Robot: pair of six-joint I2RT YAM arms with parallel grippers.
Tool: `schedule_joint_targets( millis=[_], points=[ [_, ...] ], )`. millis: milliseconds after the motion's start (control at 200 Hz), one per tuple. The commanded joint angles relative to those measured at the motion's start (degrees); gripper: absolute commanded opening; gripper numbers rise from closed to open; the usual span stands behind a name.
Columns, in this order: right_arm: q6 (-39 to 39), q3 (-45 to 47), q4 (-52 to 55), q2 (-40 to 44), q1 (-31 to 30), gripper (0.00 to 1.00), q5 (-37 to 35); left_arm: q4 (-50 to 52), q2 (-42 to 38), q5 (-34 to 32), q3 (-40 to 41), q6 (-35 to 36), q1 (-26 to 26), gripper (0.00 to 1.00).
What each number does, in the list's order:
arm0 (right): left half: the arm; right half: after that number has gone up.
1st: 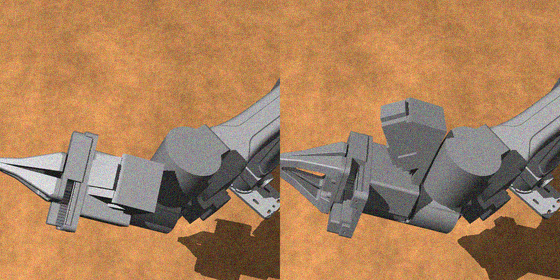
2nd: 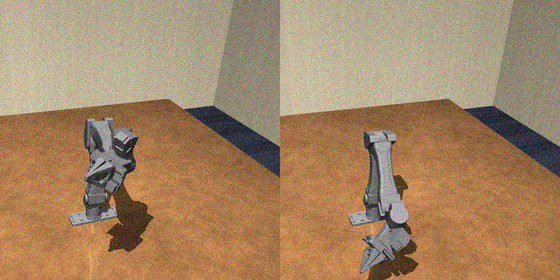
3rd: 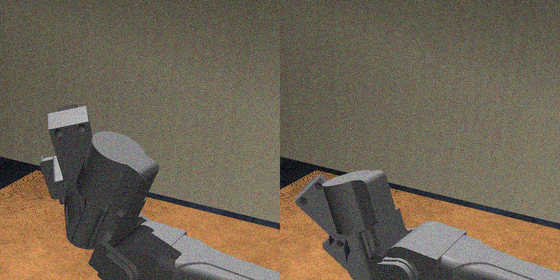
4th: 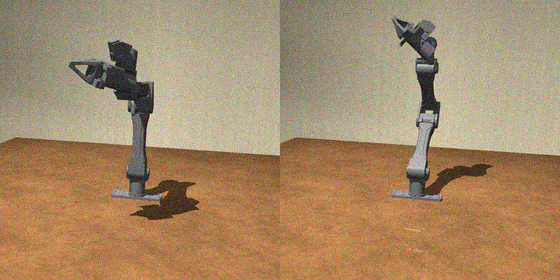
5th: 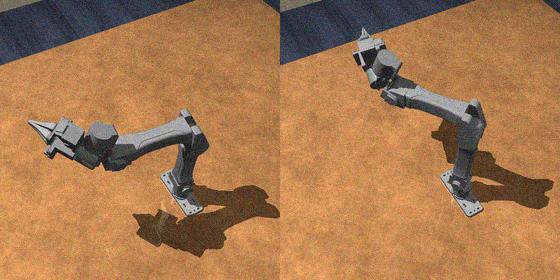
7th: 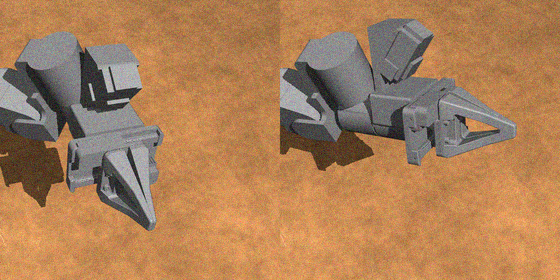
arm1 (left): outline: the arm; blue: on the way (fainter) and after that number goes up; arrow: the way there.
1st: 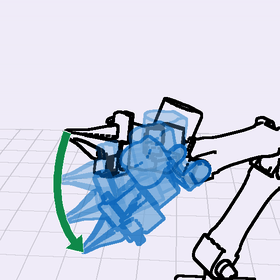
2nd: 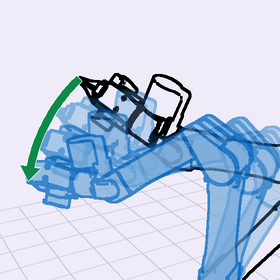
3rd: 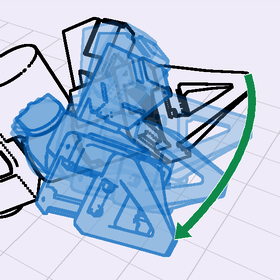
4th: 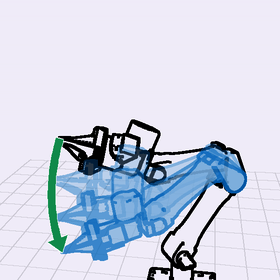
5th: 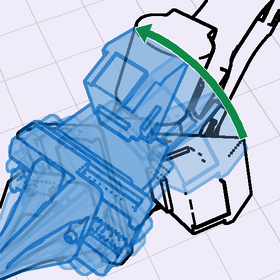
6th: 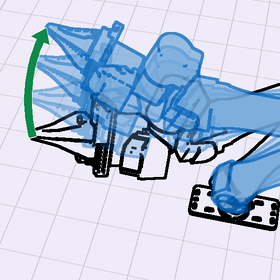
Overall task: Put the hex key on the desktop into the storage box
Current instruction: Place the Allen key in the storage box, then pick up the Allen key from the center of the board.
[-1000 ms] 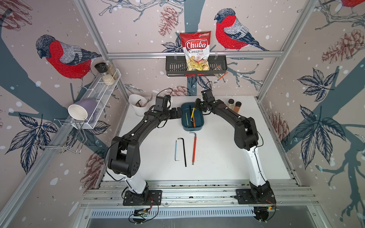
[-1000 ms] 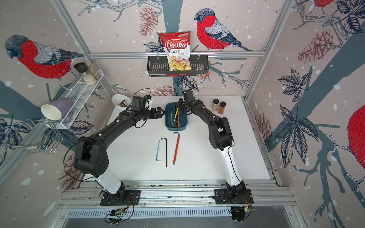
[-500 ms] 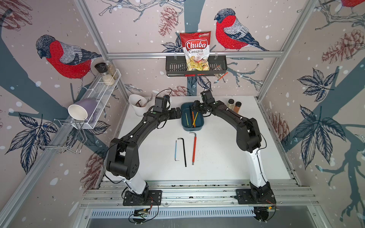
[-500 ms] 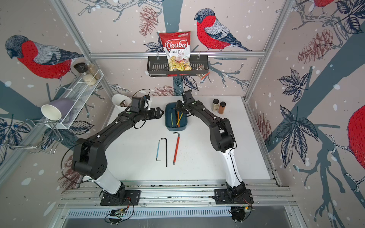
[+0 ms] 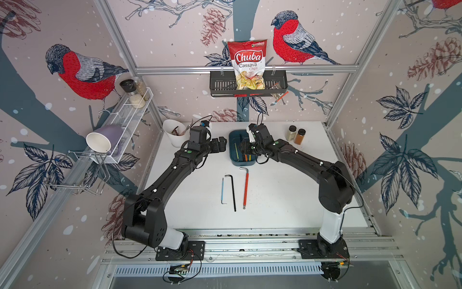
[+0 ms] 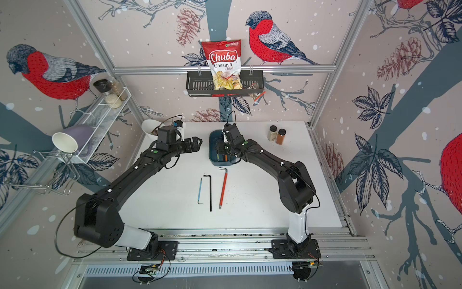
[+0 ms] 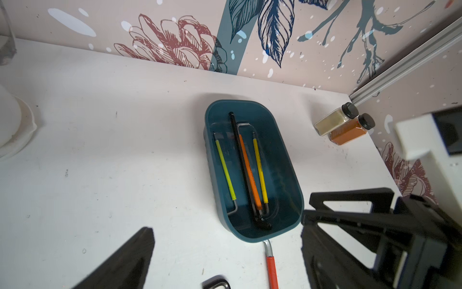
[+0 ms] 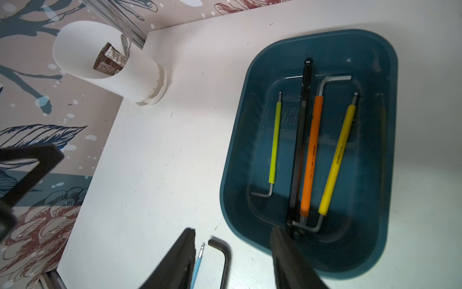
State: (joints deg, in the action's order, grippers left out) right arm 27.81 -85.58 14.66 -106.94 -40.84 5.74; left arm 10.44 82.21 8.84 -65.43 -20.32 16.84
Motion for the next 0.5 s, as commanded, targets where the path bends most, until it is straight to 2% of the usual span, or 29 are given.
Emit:
schedule_joint_targets(
  millis=[0,105,235,335,490],
  points=[
    [-0.9,5.5,-3.4,3.7,-1.3,0.54,-4.7,-0.4,-3.4,0.0,3.4,-1.8,0.0,0.95],
    [0.4,10.0,-2.9,6.3,-2.5,0.54,-7.9,2.5,-6.5,-1.5,6.6,-2.8,0.0,0.95],
    [2.5,16.0,-5.6,9.0,-3.6,0.56,-7.2,5.9,-9.7,-2.0,11.0,-5.8,0.1,0.95],
    [4.5,19.9,-7.3,10.6,-4.7,0.57,-9.2,7.8,-12.1,-2.4,13.8,-7.3,0.1,0.95],
    [8.9,22.4,-6.7,10.1,-5.4,0.58,-9.7,10.1,-15.0,-4.4,16.8,-8.7,0.1,0.95]
  ],
)
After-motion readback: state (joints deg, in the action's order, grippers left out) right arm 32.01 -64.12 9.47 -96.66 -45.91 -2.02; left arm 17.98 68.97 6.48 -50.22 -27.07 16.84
